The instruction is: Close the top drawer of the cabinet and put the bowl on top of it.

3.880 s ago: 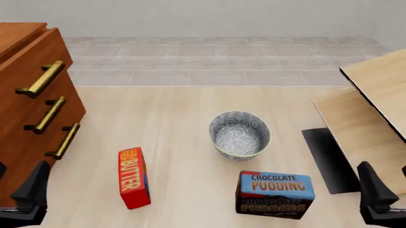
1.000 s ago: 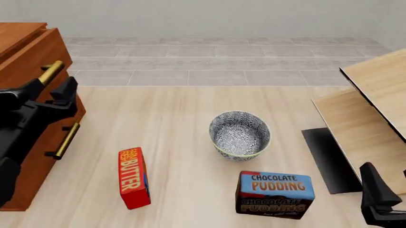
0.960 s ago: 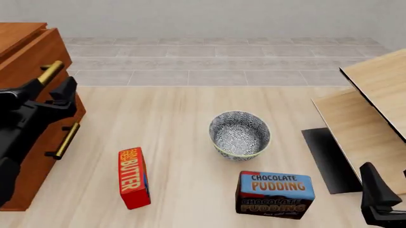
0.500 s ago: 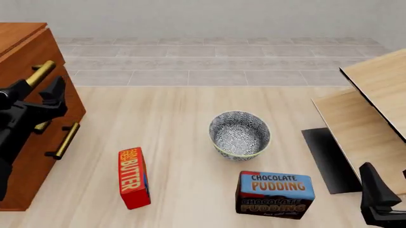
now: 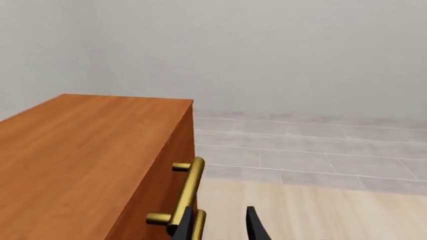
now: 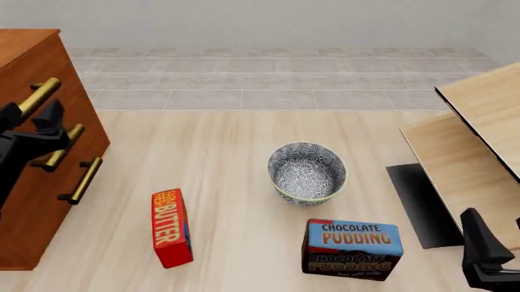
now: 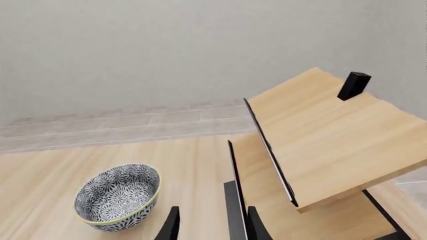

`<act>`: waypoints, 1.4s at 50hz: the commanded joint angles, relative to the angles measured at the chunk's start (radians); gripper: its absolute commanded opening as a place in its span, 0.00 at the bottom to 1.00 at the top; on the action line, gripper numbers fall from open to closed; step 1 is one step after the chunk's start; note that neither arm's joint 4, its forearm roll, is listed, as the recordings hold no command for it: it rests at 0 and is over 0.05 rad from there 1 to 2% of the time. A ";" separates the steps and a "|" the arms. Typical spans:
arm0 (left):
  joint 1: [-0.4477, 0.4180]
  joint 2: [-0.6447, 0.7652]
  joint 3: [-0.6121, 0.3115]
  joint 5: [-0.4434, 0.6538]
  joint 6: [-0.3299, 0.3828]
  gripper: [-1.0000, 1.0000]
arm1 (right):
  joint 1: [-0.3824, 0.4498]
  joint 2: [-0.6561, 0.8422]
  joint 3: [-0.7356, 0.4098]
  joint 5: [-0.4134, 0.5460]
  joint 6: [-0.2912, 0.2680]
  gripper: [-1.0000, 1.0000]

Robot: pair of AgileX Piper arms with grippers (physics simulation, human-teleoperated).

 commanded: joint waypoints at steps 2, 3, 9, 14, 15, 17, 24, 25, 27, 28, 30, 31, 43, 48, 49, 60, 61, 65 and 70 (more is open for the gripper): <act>0.152 -0.015 -0.037 0.008 0.062 1.00 | -0.004 0.000 0.000 0.001 0.006 1.00; 0.157 -0.020 -0.039 0.014 0.060 1.00 | -0.004 0.000 0.000 0.001 0.006 1.00; 0.170 -0.033 -0.036 0.021 0.055 1.00 | -0.002 -0.001 0.000 0.001 0.004 1.00; 0.170 -0.041 -0.041 0.032 0.052 1.00 | -0.003 0.000 0.000 0.000 0.004 1.00; 0.169 -0.042 -0.041 0.031 0.052 1.00 | -0.003 0.000 0.000 0.000 0.004 1.00; 0.168 -0.049 -0.039 0.032 0.052 1.00 | -0.005 0.000 0.000 0.000 0.004 1.00; 0.159 -0.066 -0.033 0.037 0.055 1.00 | -0.006 -0.001 0.000 -0.001 0.003 1.00; 0.156 -0.074 -0.031 0.041 0.055 1.00 | -0.006 -0.001 0.000 -0.001 0.003 1.00; 0.148 -0.097 -0.029 0.058 0.058 1.00 | -0.006 -0.001 0.000 -0.001 0.004 1.00; 0.148 -0.097 -0.030 0.058 0.058 1.00 | -0.006 -0.001 0.000 -0.001 0.004 1.00; 0.131 -0.137 -0.024 0.083 0.056 1.00 | -0.006 -0.002 -0.001 -0.001 0.004 1.00; 0.120 -0.157 -0.013 0.085 0.054 1.00 | -0.006 -0.002 -0.001 -0.001 0.005 1.00; 0.002 -0.421 0.008 0.254 0.076 1.00 | -0.005 -0.001 0.000 -0.003 0.006 1.00; -0.054 -0.525 -0.005 0.352 0.084 1.00 | -0.005 -0.001 0.000 -0.002 0.006 1.00; -0.061 -0.548 -0.006 0.370 0.080 1.00 | -0.005 -0.002 0.000 -0.002 0.006 1.00; -0.144 -0.674 0.008 0.459 0.111 1.00 | -0.004 -0.002 0.000 -0.002 0.005 1.00; -0.150 -0.689 0.018 0.455 0.120 1.00 | -0.004 -0.002 0.000 -0.002 0.005 1.00; -0.186 -0.721 0.045 0.460 0.119 1.00 | -0.005 -0.003 0.000 -0.002 0.006 1.00; -0.191 -0.747 0.060 0.467 0.104 1.00 | -0.003 -0.003 0.000 -0.003 0.004 1.00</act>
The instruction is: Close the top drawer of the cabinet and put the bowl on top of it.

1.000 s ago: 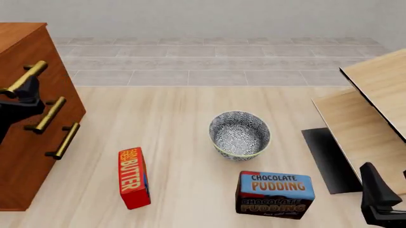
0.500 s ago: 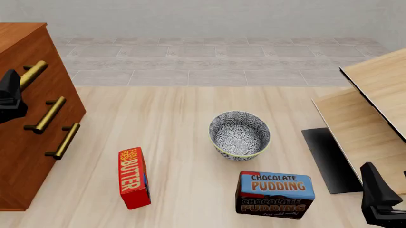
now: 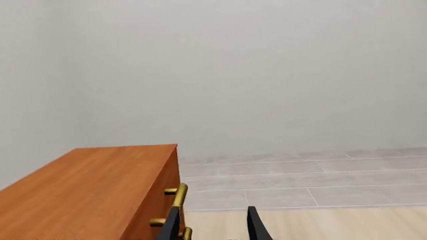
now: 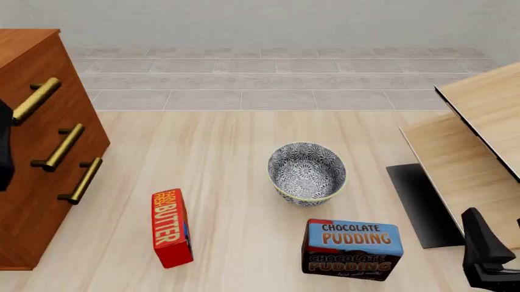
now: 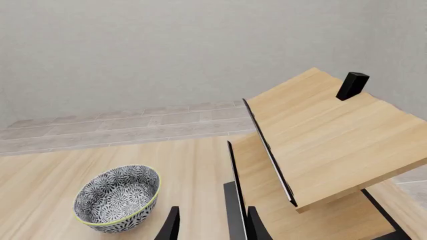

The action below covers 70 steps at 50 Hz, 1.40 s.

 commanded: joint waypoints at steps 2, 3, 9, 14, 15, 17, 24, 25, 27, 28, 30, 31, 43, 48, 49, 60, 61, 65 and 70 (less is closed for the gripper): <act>-0.062 -0.119 0.040 0.053 -0.002 1.00 | 0.001 -0.001 0.000 0.000 -0.001 1.00; -0.065 -0.130 0.043 0.055 0.003 1.00 | 0.001 -0.001 0.000 0.000 -0.001 1.00; -0.091 -0.186 0.055 0.079 0.026 1.00 | 0.000 0.000 0.000 -0.001 -0.001 1.00; -0.107 -0.246 0.068 0.101 0.042 1.00 | 0.000 0.000 -0.001 -0.001 -0.001 1.00; -0.110 -0.258 0.068 0.111 0.041 1.00 | 0.001 0.000 -0.001 -0.001 -0.001 1.00; -0.121 -0.287 0.080 0.120 0.048 1.00 | 0.001 0.000 -0.001 -0.001 -0.002 1.00; -0.139 -0.352 0.120 0.152 0.055 1.00 | 0.000 -0.001 -0.002 0.000 -0.004 1.00; -0.140 -0.363 0.123 0.160 0.057 1.00 | 0.000 -0.001 -0.001 0.000 -0.004 1.00; -0.141 -0.389 0.134 0.177 0.059 1.00 | 0.000 -0.001 -0.001 -0.001 -0.004 1.00; -0.141 -0.387 0.134 0.176 0.059 1.00 | 0.000 -0.001 -0.001 -0.001 -0.004 1.00; -0.137 -0.410 0.153 0.190 0.051 1.00 | 0.001 0.000 -0.001 -0.001 -0.006 1.00; -0.136 -0.412 0.156 0.192 0.052 1.00 | 0.001 0.000 -0.001 -0.001 -0.006 1.00; -0.131 -0.414 0.154 0.206 0.043 1.00 | 0.003 0.000 0.000 -0.001 -0.012 1.00; -0.134 -0.414 0.151 0.209 0.041 1.00 | 0.004 0.000 0.000 -0.001 -0.013 1.00; -0.133 -0.414 0.147 0.213 0.042 1.00 | 0.004 0.000 0.000 -0.001 -0.014 1.00; -0.133 -0.415 0.143 0.226 0.042 1.00 | 0.004 0.000 0.000 -0.002 -0.013 1.00; -0.128 -0.415 0.143 0.231 0.046 1.00 | 0.004 0.000 0.000 -0.002 -0.012 1.00; -0.124 -0.412 0.144 0.230 0.046 1.00 | 0.004 0.000 0.000 -0.001 -0.012 1.00; -0.126 -0.394 0.139 0.223 0.053 1.00 | 0.006 0.000 0.000 -0.002 -0.012 1.00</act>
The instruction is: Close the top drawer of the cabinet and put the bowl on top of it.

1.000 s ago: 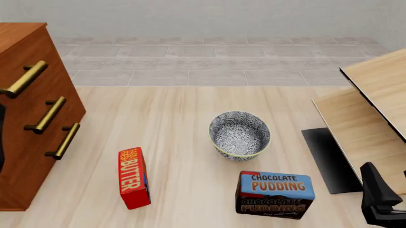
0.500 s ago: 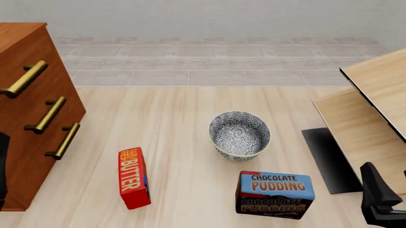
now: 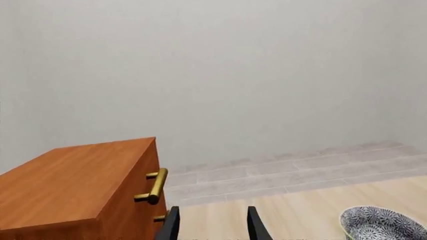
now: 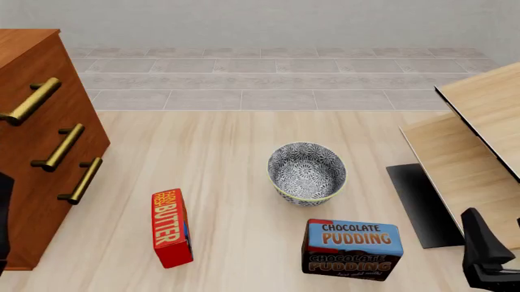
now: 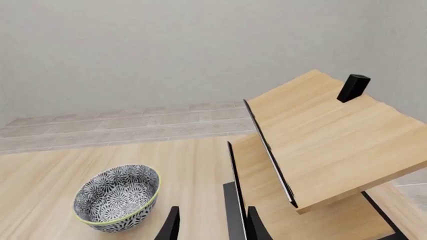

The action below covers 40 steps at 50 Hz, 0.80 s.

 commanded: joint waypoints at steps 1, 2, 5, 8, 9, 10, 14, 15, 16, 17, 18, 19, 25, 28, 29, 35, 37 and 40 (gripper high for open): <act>0.002 0.018 -0.008 0.002 0.010 1.00 | 0.002 -0.001 0.000 -0.001 0.000 1.00; 0.002 0.015 -0.008 0.004 0.010 1.00 | 0.002 -0.001 0.000 -0.001 0.000 1.00; 0.001 0.025 -0.015 0.000 0.015 1.00 | 0.002 -0.001 0.000 -0.001 0.000 1.00; -0.004 0.040 -0.022 -0.003 0.016 1.00 | 0.003 -0.001 -0.001 -0.002 -0.002 1.00; -0.005 0.047 -0.025 -0.006 0.016 1.00 | 0.004 -0.001 -0.001 -0.002 -0.002 1.00; -0.007 0.053 -0.030 -0.006 0.016 1.00 | 0.004 -0.001 -0.001 -0.002 -0.002 1.00; -0.024 0.099 -0.043 -0.026 0.029 1.00 | 0.005 -0.001 -0.001 -0.002 -0.002 1.00; -0.024 0.110 -0.049 -0.030 0.029 1.00 | 0.005 -0.001 -0.001 -0.003 -0.002 1.00; -0.027 0.124 -0.056 -0.032 0.035 1.00 | 0.005 -0.001 -0.001 -0.003 -0.002 1.00; -0.033 0.143 -0.065 -0.037 0.047 1.00 | 0.005 -0.001 -0.001 -0.003 -0.002 1.00; -0.035 0.161 -0.068 -0.044 0.050 1.00 | 0.004 -0.001 -0.001 -0.003 -0.002 1.00; -0.036 0.171 -0.073 -0.049 0.049 1.00 | 0.004 -0.001 -0.001 -0.004 -0.001 1.00; -0.071 0.239 -0.134 -0.052 0.055 1.00 | 0.003 -0.001 0.000 -0.005 0.000 1.00; -0.090 0.258 -0.151 -0.055 0.058 1.00 | 0.003 -0.001 0.000 -0.005 0.001 1.00; -0.094 0.275 -0.164 -0.056 0.058 1.00 | 0.003 -0.001 0.000 -0.006 0.001 1.00; -0.118 0.366 -0.238 -0.050 0.055 1.00 | 0.001 -0.001 0.000 -0.007 0.004 1.00; -0.122 0.377 -0.248 -0.049 0.057 1.00 | 0.001 -0.001 0.000 -0.007 0.004 1.00; -0.131 0.438 -0.295 -0.032 0.041 1.00 | 0.002 -0.001 -0.001 -0.007 0.004 1.00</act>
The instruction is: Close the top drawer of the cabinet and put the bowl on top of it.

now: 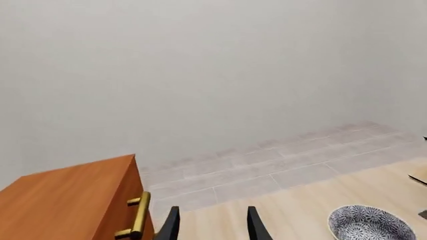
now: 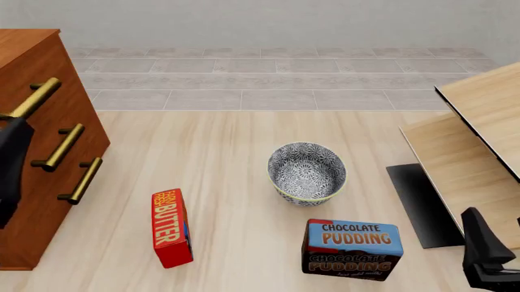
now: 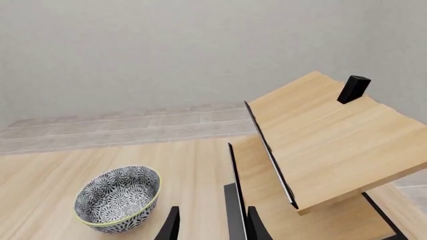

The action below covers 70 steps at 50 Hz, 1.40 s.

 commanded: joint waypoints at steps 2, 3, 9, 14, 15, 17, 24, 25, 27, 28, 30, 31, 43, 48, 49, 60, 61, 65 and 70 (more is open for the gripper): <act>-0.040 0.172 -0.136 0.018 -0.013 1.00 | -0.001 0.000 0.000 -0.002 0.003 1.00; -0.043 0.192 -0.149 0.017 -0.010 1.00 | -0.001 0.000 0.000 -0.002 0.003 1.00; -0.076 0.271 -0.227 0.038 -0.025 1.00 | 0.000 0.000 -0.001 -0.002 -0.001 1.00; -0.117 0.342 -0.303 0.076 -0.028 1.00 | -0.002 0.000 -0.001 -0.004 -0.004 1.00; -0.131 0.354 -0.322 0.085 -0.036 1.00 | -0.002 0.000 -0.001 -0.004 -0.003 1.00; -0.136 0.369 -0.337 0.094 -0.040 1.00 | -0.002 0.000 -0.001 -0.004 -0.003 1.00; -0.186 0.484 -0.463 0.177 -0.086 1.00 | 0.001 0.000 -0.001 -0.004 -0.008 1.00; -0.181 0.502 -0.483 0.192 -0.100 1.00 | 0.001 0.000 -0.002 -0.004 -0.007 1.00; -0.189 0.545 -0.528 0.226 -0.122 1.00 | 0.001 0.000 -0.001 -0.005 -0.007 1.00; -0.197 0.559 -0.541 0.234 -0.114 1.00 | 0.001 0.000 -0.001 -0.004 -0.009 1.00; -0.203 0.568 -0.556 0.239 -0.105 1.00 | 0.002 0.000 -0.001 -0.005 -0.009 1.00; -0.201 0.591 -0.572 0.258 -0.098 1.00 | 0.002 0.000 -0.002 -0.004 -0.010 1.00; -0.231 0.741 -0.719 0.361 -0.158 1.00 | 0.007 0.000 -0.001 -0.003 -0.015 1.00; -0.223 0.830 -0.779 0.421 -0.215 1.00 | 0.009 0.000 -0.001 -0.003 -0.017 1.00; -0.222 0.844 -0.788 0.427 -0.210 1.00 | 0.010 0.000 0.000 -0.003 -0.018 1.00; -0.241 0.935 -0.851 0.461 -0.240 1.00 | 0.011 0.000 -0.002 -0.004 -0.018 1.00; -0.244 0.940 -0.853 0.458 -0.234 1.00 | 0.011 0.000 -0.001 -0.004 -0.018 1.00; -0.262 0.968 -0.862 0.462 -0.251 1.00 | 0.011 0.000 -0.002 -0.004 -0.017 1.00; -0.269 0.993 -0.866 0.453 -0.258 1.00 | 0.011 0.000 -0.001 -0.004 -0.016 1.00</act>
